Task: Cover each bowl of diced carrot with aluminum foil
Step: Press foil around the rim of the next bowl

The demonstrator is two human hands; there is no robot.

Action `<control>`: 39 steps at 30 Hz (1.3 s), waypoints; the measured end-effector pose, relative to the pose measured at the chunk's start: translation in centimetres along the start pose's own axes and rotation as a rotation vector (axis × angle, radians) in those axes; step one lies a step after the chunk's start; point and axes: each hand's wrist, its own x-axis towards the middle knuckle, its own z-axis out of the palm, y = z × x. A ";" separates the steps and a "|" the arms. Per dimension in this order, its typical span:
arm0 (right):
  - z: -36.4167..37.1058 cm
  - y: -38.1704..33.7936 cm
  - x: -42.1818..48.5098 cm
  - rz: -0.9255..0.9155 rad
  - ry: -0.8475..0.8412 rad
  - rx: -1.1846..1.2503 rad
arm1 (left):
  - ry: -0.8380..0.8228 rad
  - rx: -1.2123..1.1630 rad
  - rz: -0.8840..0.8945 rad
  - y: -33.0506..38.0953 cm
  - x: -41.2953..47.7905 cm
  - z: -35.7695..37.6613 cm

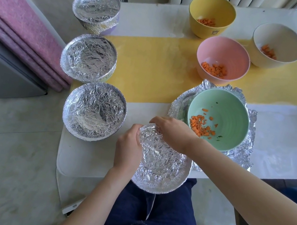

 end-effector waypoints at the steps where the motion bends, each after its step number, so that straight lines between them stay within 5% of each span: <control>1: 0.0 0.0 0.0 0.002 -0.001 -0.006 | -0.003 -0.001 0.004 0.0 0.0 0.0; 13: 0.2 -1.1 1.4 0.068 -0.082 -0.045 | 0.000 0.004 0.035 0.2 0.0 -0.1; 39: 1.2 0.4 -0.9 0.051 0.135 0.049 | -0.044 -0.140 -0.016 0.0 -0.4 0.4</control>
